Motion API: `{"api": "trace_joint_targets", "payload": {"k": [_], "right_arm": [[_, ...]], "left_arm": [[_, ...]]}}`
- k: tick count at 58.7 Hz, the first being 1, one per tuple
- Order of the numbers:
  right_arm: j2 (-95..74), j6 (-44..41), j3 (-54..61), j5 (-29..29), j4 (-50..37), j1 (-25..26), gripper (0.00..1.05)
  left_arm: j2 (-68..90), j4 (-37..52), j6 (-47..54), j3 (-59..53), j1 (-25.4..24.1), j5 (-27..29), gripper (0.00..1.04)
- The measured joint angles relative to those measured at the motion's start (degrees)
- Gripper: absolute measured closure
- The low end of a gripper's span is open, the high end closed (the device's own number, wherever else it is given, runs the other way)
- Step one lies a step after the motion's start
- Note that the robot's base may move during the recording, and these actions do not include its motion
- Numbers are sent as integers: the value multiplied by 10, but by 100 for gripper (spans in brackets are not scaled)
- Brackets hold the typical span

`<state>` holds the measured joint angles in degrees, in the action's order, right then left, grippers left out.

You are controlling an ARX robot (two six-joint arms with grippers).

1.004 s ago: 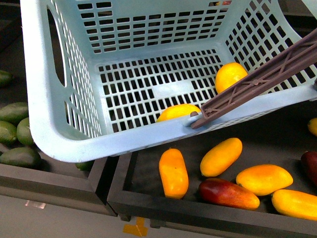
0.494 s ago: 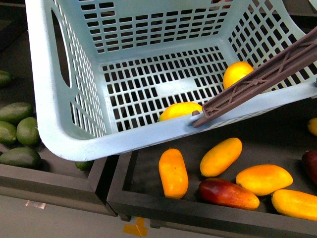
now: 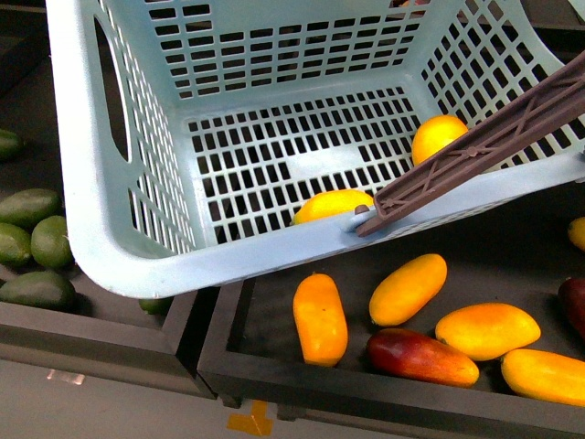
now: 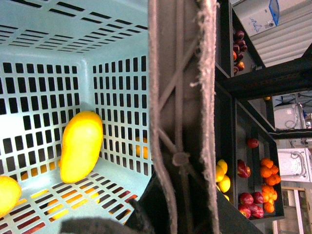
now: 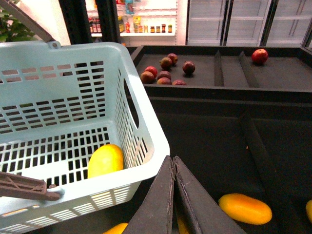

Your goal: Pick lemon and mango into basket

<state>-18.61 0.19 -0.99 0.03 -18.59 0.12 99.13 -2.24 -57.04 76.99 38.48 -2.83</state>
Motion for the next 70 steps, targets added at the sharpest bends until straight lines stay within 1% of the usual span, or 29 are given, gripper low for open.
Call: {"api": "trace_joint_targets", "payload": {"k": [28,33,35,48,51,56,59,64,68,70], "right_arm": [[85,0,0,0,84,0,103],[149,0,0,0,168,0,103],[166,0,0,0,179,0,103],[182,0,0,0,185,0,103],[182,0,0,0,185,0,95],[182,0,0,0,185,0,79],[182,0,0,0,185,0,72],[182,0,0,0,185,0,57],[182,0,0,0,185,0,46],[182,0,0,0,185,0,38]], "left_arm": [[0,0,0,0,0,0,99],[0,0,0,0,0,0,99],[0,0,0,0,0,0,99],[0,0,1,0,0,1,99],[0,0,-1,0,0,0,99],[0,0,1,0,0,1,99],[0,0,1,0,0,1,99],[0,0,1,0,0,0,99],[0,0,1,0,0,0,99],[0,0,0,0,0,0,99]]}}
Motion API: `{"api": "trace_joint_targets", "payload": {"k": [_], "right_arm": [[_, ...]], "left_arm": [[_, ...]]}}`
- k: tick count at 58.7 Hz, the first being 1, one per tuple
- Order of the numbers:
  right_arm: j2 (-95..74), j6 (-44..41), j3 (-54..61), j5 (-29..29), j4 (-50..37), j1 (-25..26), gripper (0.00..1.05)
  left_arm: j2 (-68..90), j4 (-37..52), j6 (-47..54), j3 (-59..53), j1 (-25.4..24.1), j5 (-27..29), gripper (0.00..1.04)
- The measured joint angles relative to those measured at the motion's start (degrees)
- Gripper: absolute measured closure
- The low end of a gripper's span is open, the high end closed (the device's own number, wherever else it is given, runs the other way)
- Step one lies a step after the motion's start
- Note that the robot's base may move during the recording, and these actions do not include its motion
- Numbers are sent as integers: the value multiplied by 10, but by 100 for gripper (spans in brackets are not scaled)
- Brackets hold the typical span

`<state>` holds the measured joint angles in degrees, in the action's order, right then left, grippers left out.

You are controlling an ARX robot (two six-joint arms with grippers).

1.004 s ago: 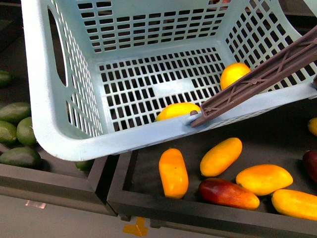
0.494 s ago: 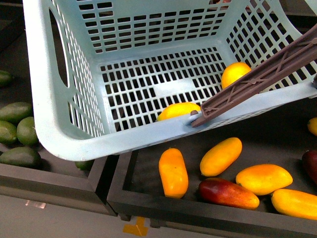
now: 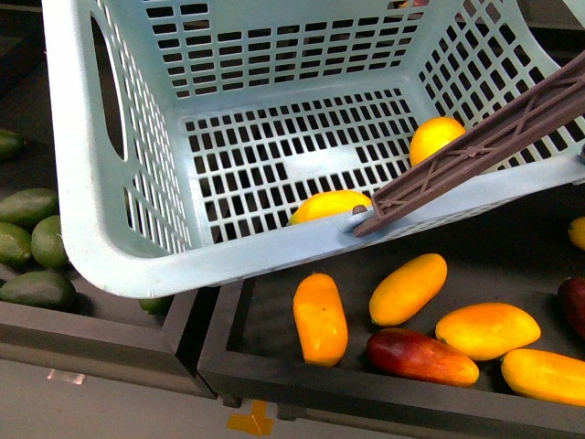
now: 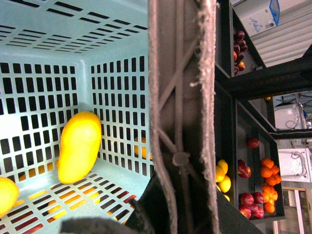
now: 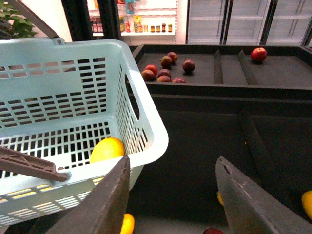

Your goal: Pick lemon and mango into basket

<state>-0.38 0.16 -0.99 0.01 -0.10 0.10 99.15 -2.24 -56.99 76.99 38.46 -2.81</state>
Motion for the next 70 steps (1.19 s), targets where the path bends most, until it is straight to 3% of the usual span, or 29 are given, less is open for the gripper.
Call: {"api": "trace_joint_targets", "payload": {"k": [10,12,70], "right_arm": [[0,0,0,3,0,0,9],[0,0,0,2,0,0,7],[1,0,0,-1,2,-1,9]], "left_arm": [[0,0,1,0,3,1,99],[0,0,2,0,5,-1,99],[0,0,-2,0,2,-1,99]]}}
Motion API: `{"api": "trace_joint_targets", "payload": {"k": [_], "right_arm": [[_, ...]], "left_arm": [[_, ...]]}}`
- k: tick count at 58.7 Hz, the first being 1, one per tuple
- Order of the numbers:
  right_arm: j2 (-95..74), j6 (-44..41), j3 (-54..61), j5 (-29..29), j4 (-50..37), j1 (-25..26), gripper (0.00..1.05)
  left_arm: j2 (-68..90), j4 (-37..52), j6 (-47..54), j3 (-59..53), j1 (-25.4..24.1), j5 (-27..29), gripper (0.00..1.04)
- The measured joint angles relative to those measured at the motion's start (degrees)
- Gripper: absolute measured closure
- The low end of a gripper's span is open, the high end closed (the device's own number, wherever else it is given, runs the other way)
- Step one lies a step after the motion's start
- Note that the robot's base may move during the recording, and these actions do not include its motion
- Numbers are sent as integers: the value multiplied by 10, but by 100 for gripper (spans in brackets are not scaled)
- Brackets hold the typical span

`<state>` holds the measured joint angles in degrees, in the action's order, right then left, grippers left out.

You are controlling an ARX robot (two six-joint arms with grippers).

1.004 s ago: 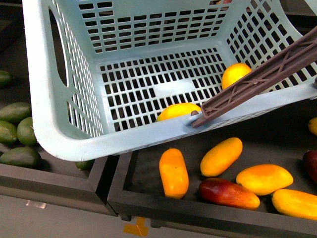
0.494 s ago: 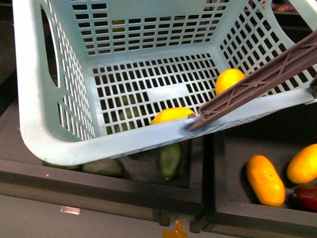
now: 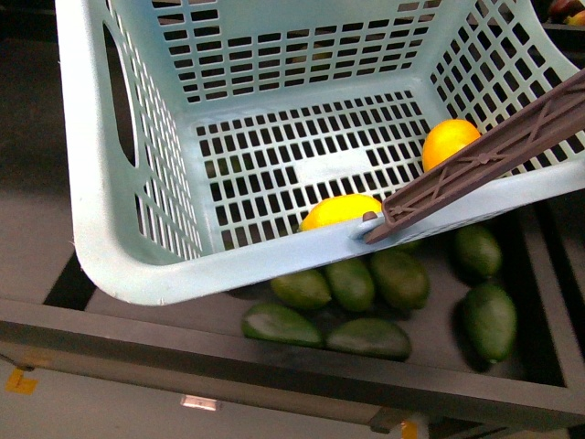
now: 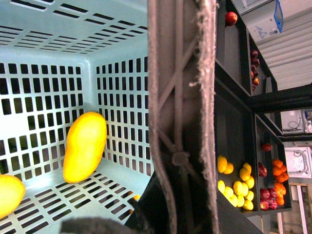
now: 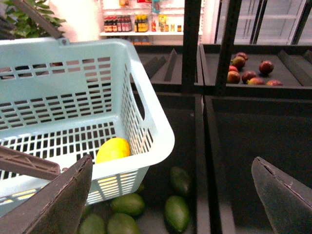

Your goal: Pick lemon and mango into basket

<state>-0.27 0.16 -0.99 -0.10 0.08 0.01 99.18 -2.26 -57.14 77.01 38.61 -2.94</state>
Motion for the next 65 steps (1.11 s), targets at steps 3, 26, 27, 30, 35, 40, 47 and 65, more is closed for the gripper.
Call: {"api": "trace_joint_targets", "payload": {"k": [3,26,27,30,35,40,47,65], "right_arm": [[1,0,0,1,0,0,9],[0,0,0,1,0,0,9],[0,0,0,1,0,0,9],[0,0,0,2,0,0,9],[0,0,0,2,0,0,9],[0,0,0,-1,0,0,9],[0,0,0,-3,0,0,9],[0,0,0,-1,0,0,9]], "left_arm": [[0,0,0,0,-1,0,99],[1,0,1,0,-1,0,99],[1,0,1,0,-1,1,99],[1,0,1,0,-1,1,99],[1,0,1,0,-1,1,99],[1,0,3,0,-5,2,99],[1,0,4,0,-12,17,99],[1,0,6,0,-4,3,99]]}}
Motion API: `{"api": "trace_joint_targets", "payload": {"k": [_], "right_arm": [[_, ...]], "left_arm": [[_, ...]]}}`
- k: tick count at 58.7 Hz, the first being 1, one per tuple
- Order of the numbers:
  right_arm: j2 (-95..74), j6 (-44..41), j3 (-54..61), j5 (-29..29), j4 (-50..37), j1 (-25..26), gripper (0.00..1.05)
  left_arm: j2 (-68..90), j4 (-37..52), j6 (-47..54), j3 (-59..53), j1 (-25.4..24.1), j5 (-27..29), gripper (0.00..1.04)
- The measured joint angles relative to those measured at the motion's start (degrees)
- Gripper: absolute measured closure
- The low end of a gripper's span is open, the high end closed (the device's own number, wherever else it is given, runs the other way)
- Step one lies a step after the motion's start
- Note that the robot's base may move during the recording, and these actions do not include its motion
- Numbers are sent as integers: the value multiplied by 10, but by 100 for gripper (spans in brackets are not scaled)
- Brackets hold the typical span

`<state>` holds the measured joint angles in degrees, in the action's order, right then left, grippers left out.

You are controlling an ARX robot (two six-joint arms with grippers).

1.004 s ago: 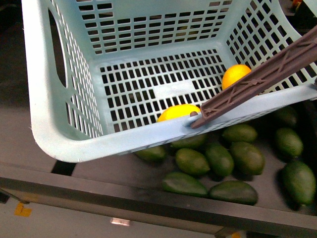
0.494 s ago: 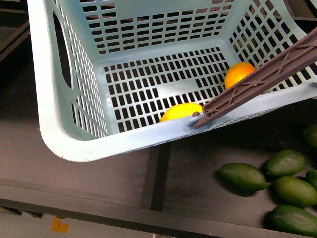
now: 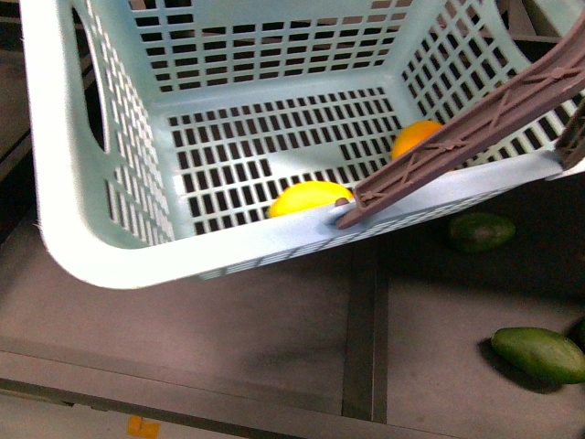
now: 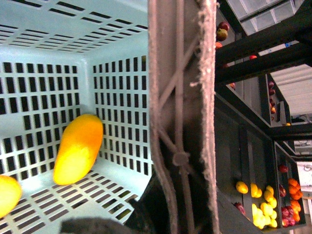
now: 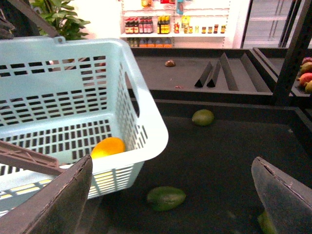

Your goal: Pick lemon and mango into basket

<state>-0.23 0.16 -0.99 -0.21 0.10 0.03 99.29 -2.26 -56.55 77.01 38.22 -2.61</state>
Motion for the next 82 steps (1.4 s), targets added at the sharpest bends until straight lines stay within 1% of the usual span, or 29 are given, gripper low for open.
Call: {"api": "trace_joint_targets", "payload": {"k": [2,4,6,7,9,10,11,14,17,21,26,32,40,46,56,59,62,63,66,67,70,71,73,74,81,82], "right_arm": [[0,0,0,1,0,0,9],[0,0,0,1,0,0,9],[0,0,0,2,0,0,9],[0,0,0,2,0,0,9],[0,0,0,2,0,0,9],[0,0,0,2,0,0,9],[0,0,0,2,0,0,9],[0,0,0,2,0,0,9],[0,0,0,2,0,0,9],[0,0,0,2,0,0,9],[0,0,0,2,0,0,9],[0,0,0,2,0,0,9],[0,0,0,2,0,0,9],[0,0,0,2,0,0,9],[0,0,0,2,0,0,9],[0,0,0,2,0,0,9],[0,0,0,2,0,0,9],[0,0,0,2,0,0,9],[0,0,0,2,0,0,9],[0,0,0,2,0,0,9],[0,0,0,2,0,0,9],[0,0,0,2,0,0,9],[0,0,0,2,0,0,9],[0,0,0,2,0,0,9],[0,0,0,2,0,0,9],[0,0,0,2,0,0,9]], "left_arm": [[0,0,-1,0,1,-2,99],[0,3,-3,0,4,12,99],[8,30,-23,0,12,85,99],[11,37,-30,0,14,103,99],[23,58,-60,1,19,181,99],[25,61,-66,1,20,199,99],[33,65,-79,3,20,236,99],[53,75,-105,13,13,300,99],[76,79,-119,30,-7,326,99],[106,83,-132,49,-36,332,99],[164,80,-160,83,-77,326,99],[224,68,-208,112,-98,308,99],[271,54,-279,131,-103,287,99],[287,53,-310,135,-103,274,99],[294,57,-347,129,-110,278,99],[294,54,-350,125,-110,283,91],[293,55,-354,120,-111,289,80],[293,56,-355,118,-111,291,78],[289,60,-362,107,-112,300,68],[287,61,-364,105,-112,302,66],[276,62,-372,88,-113,313,56],[274,61,-374,85,-113,315,54],[262,50,-380,75,-113,325,47],[259,46,-381,73,-113,328,45],[196,-20,-398,20,-113,363,22],[190,-27,-400,14,-113,367,21]]}}
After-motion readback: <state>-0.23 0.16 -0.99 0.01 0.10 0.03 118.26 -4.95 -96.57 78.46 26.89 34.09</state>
